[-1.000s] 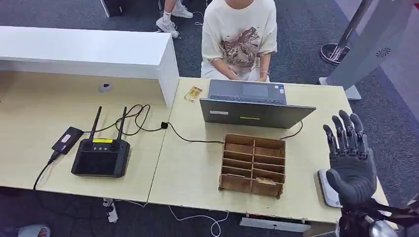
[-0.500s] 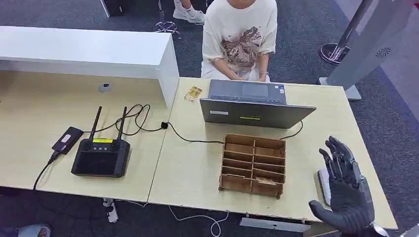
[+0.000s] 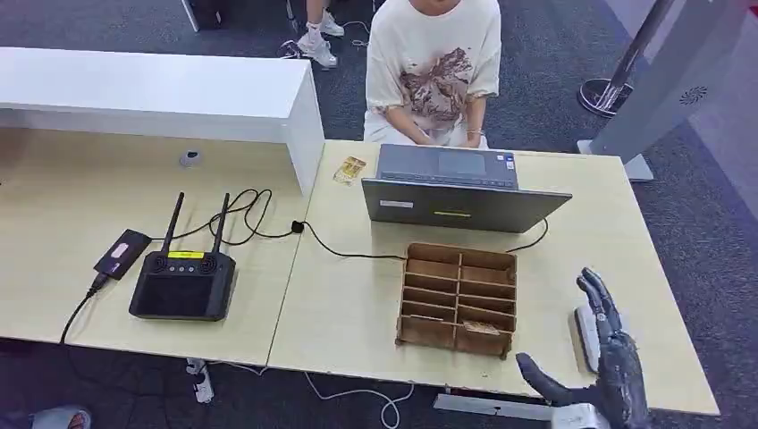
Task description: Pass the card to the sensor for recognition and then transmit it.
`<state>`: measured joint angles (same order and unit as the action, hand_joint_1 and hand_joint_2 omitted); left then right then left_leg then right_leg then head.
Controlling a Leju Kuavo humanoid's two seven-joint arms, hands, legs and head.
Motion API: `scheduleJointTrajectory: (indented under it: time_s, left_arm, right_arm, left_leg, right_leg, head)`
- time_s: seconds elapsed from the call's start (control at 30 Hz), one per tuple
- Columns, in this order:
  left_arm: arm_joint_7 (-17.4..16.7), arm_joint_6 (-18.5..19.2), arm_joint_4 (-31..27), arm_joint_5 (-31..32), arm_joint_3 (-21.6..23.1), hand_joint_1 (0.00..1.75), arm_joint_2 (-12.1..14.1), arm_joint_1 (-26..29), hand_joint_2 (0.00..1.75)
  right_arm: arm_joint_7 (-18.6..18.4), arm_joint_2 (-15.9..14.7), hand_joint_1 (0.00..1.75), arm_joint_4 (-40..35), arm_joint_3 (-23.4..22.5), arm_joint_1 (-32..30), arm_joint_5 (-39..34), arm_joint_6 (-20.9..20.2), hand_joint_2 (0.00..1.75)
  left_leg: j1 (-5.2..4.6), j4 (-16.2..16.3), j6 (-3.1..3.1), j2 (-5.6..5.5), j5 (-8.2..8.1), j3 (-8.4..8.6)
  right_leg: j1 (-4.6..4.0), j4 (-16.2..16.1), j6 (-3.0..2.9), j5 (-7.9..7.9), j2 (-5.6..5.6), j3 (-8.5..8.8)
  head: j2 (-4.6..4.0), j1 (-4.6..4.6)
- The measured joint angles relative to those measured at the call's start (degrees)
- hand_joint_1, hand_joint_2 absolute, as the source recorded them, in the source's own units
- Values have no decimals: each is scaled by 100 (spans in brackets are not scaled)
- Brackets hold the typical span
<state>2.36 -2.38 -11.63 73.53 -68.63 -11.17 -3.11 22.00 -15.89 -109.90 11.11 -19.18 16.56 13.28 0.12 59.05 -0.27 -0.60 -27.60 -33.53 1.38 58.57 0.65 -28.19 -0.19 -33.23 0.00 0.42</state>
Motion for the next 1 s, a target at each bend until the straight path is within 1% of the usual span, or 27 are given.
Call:
scheduleJointTrajectory:
  time_s: [0.03, 0.07, 0.1, 0.17, 0.3, 0.43, 0.5, 0.67, 0.77, 0.9, 1.0]
  left_arm:
    - [-39, -11, -4, 0, -15, 0, -18, -1, 0]
    - [-50, -28, -28, 6, -42, 0, -44, -2, 0]
    - [-68, -41, -31, 26, -46, 0, -59, -5, 0]
    - [-116, -52, -33, 55, -46, 0, -68, -13, 0]
    - [-142, -52, -42, 66, -46, 0, -81, -17, 0]
    - [-153, -52, -50, 68, -50, 0, -85, -20, 0]
    - [-162, -50, -50, 77, -50, 0, -85, -21, 0]
    - [-168, -44, -57, 90, -52, 0, -85, -29, 0]
    - [-173, -44, -61, 109, -55, 0, -85, -31, 0]
    - [-179, -35, -70, 131, -57, 0, -85, -32, 0]
    - [-181, -26, -72, 146, -66, 0, -85, -36, 0]
  right_arm:
    - [-536, -66, 0, 4, 208, -19, 941, 709, 175]
    - [-1069, -144, 0, 22, 487, -16, 1855, 1246, 175]
    - [-1831, -173, 0, 81, 723, 20, 2942, 1704, 175]
    - [-2378, -173, 0, 137, 834, 56, 3816, 1914, 175]
    - [-2945, -173, 0, 240, 985, 125, 4682, 2036, 175]
    - [-3140, -170, 0, 325, 1086, 186, 4984, 2041, 175]
    - [-3374, -170, 0, 372, 1156, 233, 5304, 2016, 175]
    - [-4045, -170, 0, 538, 1397, 399, 6113, 1719, 175]
    - [-4395, -175, 0, 645, 1582, 506, 6349, 1492, 175]
    - [-4585, -208, 0, 774, 1764, 631, 6458, 1299, 175]
    - [-4657, -240, 0, 863, 1907, 707, 6471, 1195, 175]
  left_leg:
    - [0, 0, 0, 0, 0, 0]
    - [0, 0, 0, 0, 0, 0]
    - [0, 0, 0, 0, 0, 0]
    - [0, 0, 0, 0, 0, 1]
    - [0, 0, 0, 0, 0, 0]
    - [0, 0, 0, 0, 0, 0]
    - [0, 0, 0, 0, 0, 0]
    - [0, 0, 0, 0, 0, 0]
    - [0, 0, 0, 0, 0, 1]
    - [0, 0, 0, 1, 0, 1]
    - [0, 0, 0, 0, 0, 0]
  right_leg:
    - [0, 0, 0, 0, -1, 0]
    - [0, 0, 0, 0, 0, 0]
    - [0, 1, 0, 0, -1, 0]
    - [0, 1, 0, 0, -1, 0]
    - [0, 1, 0, 0, -1, 0]
    - [0, 1, 0, 0, -1, 1]
    - [0, 1, 0, 0, 0, 1]
    - [0, 1, 0, 0, -1, 1]
    - [0, 1, 0, 0, 0, 0]
    - [0, 1, 0, 0, 2, 0]
    - [0, 1, 0, 0, -1, 0]
  head:
    - [0, -2]
    - [0, -2]
    - [0, -2]
    - [0, -2]
    - [0, -2]
    - [0, -2]
    - [0, -2]
    - [0, -2]
    - [0, -2]
    - [0, 0]
    - [0, 0]
